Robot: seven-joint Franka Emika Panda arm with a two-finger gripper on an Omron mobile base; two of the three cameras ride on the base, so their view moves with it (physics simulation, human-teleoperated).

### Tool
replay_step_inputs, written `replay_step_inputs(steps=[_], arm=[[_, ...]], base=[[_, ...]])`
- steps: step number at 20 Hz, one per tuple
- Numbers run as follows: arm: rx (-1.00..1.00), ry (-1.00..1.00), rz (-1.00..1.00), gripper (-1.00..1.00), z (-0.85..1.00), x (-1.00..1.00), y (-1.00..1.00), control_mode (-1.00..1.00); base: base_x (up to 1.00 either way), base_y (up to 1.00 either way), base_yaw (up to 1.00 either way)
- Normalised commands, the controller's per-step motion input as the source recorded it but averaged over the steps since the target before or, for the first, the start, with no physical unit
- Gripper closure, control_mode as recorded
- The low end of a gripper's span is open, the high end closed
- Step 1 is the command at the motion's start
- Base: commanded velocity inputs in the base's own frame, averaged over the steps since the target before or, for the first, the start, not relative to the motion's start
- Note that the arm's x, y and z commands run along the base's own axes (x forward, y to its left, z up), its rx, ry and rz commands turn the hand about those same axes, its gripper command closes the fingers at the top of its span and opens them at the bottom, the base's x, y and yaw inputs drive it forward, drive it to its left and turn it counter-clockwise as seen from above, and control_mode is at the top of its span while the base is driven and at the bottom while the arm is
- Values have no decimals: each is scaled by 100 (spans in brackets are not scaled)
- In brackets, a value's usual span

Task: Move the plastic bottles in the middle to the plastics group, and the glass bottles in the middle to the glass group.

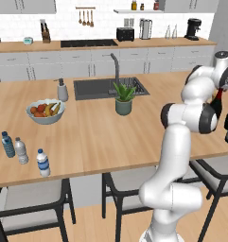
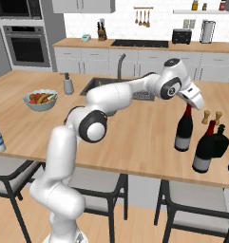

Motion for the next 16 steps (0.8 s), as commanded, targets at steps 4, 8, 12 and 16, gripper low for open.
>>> replay_step_inputs(steps=[4, 8, 12, 16], arm=[[0, 0, 0, 100, -3, 0, 0, -100], [0, 0, 0, 100, -21, 0, 0, -100], [0, 0, 0, 100, -24, 0, 0, -100], [0, 0, 0, 100, -28, 0, -4, -100]], base=[[0, 0, 0], [0, 0, 0], [0, 0, 0], [0, 0, 0]])
